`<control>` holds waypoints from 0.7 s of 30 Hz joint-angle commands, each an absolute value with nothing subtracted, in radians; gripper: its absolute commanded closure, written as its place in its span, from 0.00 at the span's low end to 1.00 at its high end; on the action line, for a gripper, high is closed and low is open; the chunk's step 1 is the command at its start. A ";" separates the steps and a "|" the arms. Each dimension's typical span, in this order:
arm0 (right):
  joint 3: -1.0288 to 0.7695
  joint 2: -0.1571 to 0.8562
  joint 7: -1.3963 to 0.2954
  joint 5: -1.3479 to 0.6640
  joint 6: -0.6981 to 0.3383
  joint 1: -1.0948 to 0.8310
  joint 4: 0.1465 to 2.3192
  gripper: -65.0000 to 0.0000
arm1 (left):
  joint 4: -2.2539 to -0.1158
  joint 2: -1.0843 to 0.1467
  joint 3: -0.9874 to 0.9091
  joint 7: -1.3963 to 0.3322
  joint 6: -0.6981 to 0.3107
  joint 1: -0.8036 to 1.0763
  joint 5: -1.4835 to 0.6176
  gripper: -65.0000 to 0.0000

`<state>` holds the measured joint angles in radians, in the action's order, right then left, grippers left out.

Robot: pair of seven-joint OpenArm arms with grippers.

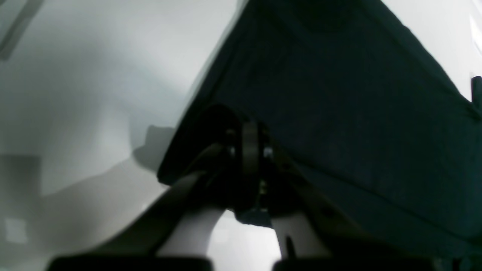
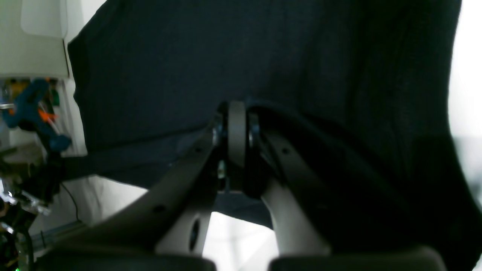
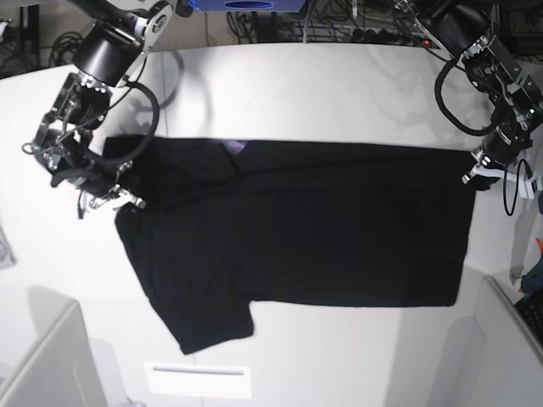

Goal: Fold the T-shirt properly
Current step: 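Lift the collar-side corners with both grippers and pull them toward the robot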

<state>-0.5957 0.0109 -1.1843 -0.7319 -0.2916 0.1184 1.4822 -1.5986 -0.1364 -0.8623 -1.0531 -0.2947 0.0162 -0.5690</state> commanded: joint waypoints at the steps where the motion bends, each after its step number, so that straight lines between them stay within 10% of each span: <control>1: -0.595 0.024 -1.170 -0.753 -0.291 0.140 1.489 1.00 | -1.607 -0.154 -0.865 -1.009 -0.300 -0.001 -0.581 1.00; 14: -0.590 0.036 -1.145 -0.754 -0.291 0.157 1.455 1.00 | -1.549 -0.159 -0.816 -0.998 -0.300 -0.022 -0.581 1.00; 18: -0.598 0.036 -1.145 -0.762 -0.291 0.143 1.465 0.64 | -1.549 -0.159 -0.819 -0.998 -0.300 -0.041 -0.581 1.00; 21: -0.598 0.033 -1.145 -0.762 -0.291 0.110 1.543 0.62 | -1.558 -0.159 -0.819 -0.998 -0.300 -0.041 -0.581 0.63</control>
